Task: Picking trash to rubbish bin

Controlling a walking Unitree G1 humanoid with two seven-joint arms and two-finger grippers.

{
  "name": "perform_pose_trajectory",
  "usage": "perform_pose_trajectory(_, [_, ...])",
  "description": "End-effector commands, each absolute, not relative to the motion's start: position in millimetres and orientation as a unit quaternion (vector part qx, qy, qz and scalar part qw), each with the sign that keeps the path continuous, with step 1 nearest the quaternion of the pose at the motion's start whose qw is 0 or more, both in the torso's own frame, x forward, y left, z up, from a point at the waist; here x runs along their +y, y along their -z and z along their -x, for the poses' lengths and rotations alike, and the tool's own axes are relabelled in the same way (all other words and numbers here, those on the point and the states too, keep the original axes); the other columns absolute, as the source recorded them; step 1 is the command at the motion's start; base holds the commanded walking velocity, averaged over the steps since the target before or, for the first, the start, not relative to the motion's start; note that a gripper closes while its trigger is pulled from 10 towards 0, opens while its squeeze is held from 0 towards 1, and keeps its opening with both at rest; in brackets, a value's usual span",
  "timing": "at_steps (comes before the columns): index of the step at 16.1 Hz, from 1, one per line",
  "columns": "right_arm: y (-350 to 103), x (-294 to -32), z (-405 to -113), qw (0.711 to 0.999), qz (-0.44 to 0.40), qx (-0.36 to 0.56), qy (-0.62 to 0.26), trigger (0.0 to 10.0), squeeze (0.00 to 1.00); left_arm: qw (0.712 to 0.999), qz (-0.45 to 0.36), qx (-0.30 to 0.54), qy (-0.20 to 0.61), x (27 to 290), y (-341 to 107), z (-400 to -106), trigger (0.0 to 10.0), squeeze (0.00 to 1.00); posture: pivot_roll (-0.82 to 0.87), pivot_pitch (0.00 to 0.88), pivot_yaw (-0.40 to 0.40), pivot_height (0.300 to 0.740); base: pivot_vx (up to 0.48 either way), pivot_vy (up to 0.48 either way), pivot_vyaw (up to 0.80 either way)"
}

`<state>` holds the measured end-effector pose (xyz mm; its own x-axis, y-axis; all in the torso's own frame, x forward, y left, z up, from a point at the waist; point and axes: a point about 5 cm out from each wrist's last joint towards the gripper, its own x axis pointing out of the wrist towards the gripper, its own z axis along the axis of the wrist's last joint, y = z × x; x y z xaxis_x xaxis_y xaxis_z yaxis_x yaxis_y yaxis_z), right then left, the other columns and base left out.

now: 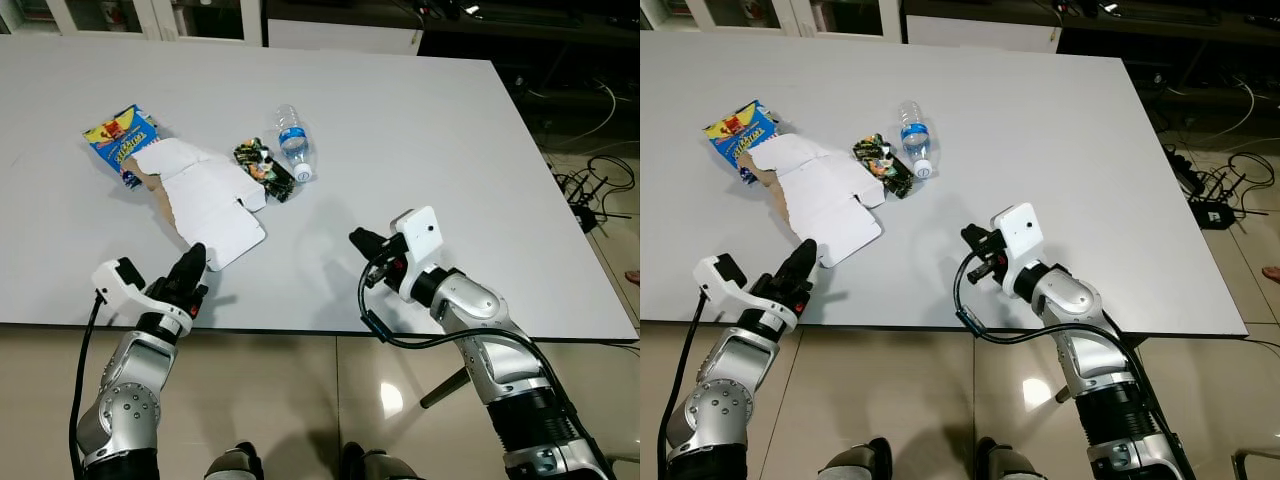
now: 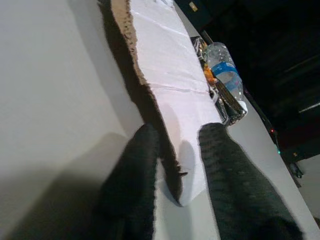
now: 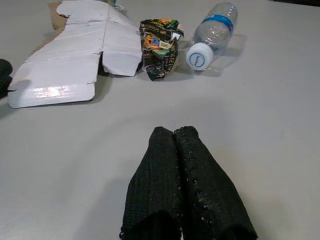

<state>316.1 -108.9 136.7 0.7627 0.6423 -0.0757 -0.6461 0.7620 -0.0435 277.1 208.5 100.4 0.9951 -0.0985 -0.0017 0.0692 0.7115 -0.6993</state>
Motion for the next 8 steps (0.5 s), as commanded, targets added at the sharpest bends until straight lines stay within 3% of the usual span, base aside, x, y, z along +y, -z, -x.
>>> perform_pose_trajectory(1, [-137.1, -109.5, -312.8, 0.935, 0.034, 0.030, -0.352, 10.0, 0.00, 0.926, 0.369, 0.076, 0.004, 207.7, -78.0, -266.4, 10.0, 1.00, -0.04, 0.170, -0.059, 0.740, 0.000, 0.000, 0.00])
perform_pose_trajectory(8, [-135.9, -109.8, -311.0, 0.933, 0.035, 0.033, -0.358, 10.0, 0.00, 0.953, 0.288, 0.089, -0.027, 192.7, -85.5, -242.1, 10.0, 1.00, -0.03, 0.171, -0.051, 0.740, 0.000, 0.000, 0.00])
